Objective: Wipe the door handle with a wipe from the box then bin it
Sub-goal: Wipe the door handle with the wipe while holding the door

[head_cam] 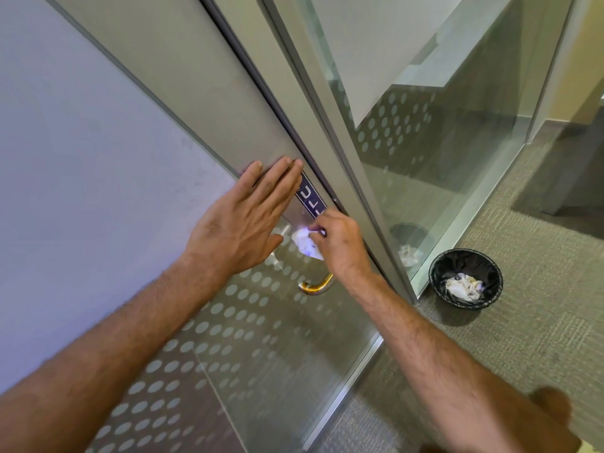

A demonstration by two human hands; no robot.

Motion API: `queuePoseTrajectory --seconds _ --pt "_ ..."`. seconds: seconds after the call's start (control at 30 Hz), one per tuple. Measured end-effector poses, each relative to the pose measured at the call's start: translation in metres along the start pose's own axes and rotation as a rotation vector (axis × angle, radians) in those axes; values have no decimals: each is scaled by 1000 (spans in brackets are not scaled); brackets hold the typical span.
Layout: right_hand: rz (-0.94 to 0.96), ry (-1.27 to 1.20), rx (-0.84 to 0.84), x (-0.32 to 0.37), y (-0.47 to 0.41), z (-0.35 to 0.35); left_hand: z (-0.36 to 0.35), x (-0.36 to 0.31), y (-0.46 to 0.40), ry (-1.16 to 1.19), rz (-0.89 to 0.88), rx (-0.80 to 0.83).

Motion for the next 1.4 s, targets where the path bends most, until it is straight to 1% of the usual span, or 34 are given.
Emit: queuePoseTrajectory --seconds 0.03,0.13,0.2,0.27,0.33,0.43,0.5,0.67,0.87,0.97,1.07,1.2,1.4 --pt "-18 10 15 -10 -3 9 0 -1 0 6 -3 5" --pt "-37 85 -58 -33 -19 47 -2 -1 -1 14 -4 7" --pt "-31 167 -73 -43 -27 65 -2 -1 -1 16 -5 5" --pt "-19 256 -24 -49 -28 69 -2 -1 -1 14 -4 -4" --pt "-32 282 61 -50 -24 67 -2 -2 -1 7 -3 -6" --pt "-14 219 206 -45 -17 58 -1 -1 -2 4 -2 -2" --pt "11 171 260 -42 -13 54 0 -2 -2 1 -3 6" --pt "-37 58 311 -48 -14 55 -2 -2 -2 -5 -6 14" --pt "-109 50 319 -45 -23 51 0 0 -2 24 -7 25" --pt "-59 90 341 -44 -9 58 1 0 -2 29 -9 24" --pt "-13 125 405 -42 7 63 1 -1 -1 26 -11 29" --pt "-28 137 455 -48 -2 68 2 0 -2 33 -13 28" --pt "151 286 528 -51 -19 65 2 0 -1 14 -16 26"
Point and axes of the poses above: each hand's wrist, its own y-axis away from the middle knuckle, its own z-axis out of the back of the hand, x = y × z, the point moved 1 cm from there along -y, towards the middle knuckle, and after that the axes turned 6 degrees about x, right-handed, at the moved point
